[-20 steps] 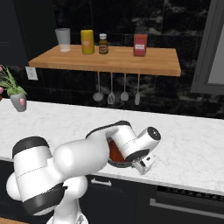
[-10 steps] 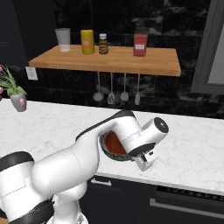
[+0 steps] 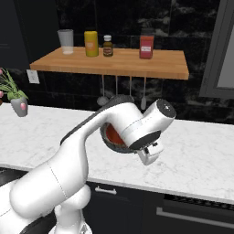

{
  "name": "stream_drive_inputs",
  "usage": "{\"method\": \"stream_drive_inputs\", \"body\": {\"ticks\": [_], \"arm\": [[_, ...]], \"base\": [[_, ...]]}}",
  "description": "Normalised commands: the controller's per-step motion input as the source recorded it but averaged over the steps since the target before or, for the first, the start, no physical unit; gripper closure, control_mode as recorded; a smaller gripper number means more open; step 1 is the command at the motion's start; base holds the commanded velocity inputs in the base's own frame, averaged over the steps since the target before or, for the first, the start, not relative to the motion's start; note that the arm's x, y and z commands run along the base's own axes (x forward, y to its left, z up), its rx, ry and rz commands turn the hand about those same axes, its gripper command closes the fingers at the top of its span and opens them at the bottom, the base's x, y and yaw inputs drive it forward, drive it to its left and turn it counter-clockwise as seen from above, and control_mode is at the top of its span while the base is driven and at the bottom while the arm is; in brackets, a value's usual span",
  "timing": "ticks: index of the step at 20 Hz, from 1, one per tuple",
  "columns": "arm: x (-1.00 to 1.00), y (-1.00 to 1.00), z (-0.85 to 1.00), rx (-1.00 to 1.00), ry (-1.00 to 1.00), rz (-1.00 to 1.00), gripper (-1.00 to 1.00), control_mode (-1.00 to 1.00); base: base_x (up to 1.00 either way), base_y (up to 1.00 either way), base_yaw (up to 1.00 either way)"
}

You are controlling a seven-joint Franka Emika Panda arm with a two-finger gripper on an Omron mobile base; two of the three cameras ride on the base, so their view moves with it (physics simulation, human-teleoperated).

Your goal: Pick up the bowls on the counter and stack them on top of one another in the open cabinet. Place the smaller bowl on top of the larger bowl.

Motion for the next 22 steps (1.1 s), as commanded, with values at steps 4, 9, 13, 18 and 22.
{"method": "stream_drive_inputs", "body": {"ticks": [4, 9, 13, 18, 22], "arm": [[0.08, 0.00, 1.00, 0.00, 0.00, -0.02, 1.00, -1.00], [0.02, 0.09, 1.00, 0.00, -0.02, 0.00, 1.00, -1.00], [0.08, 0.26, 1.00, 0.00, -0.03, 0.00, 1.00, -1.00], [0.04, 0.25, 1.00, 0.00, -0.09, 0.00, 1.00, -1.00], [0.48, 0.20, 1.00, 0.00, -0.08, 0.00, 1.00, -1.00]], "base": [[0.00, 0.00, 0.00], [0.00, 0.00, 0.00], [0.00, 0.00, 0.00], [0.00, 0.00, 0.00], [0.00, 0.00, 0.00]]}}
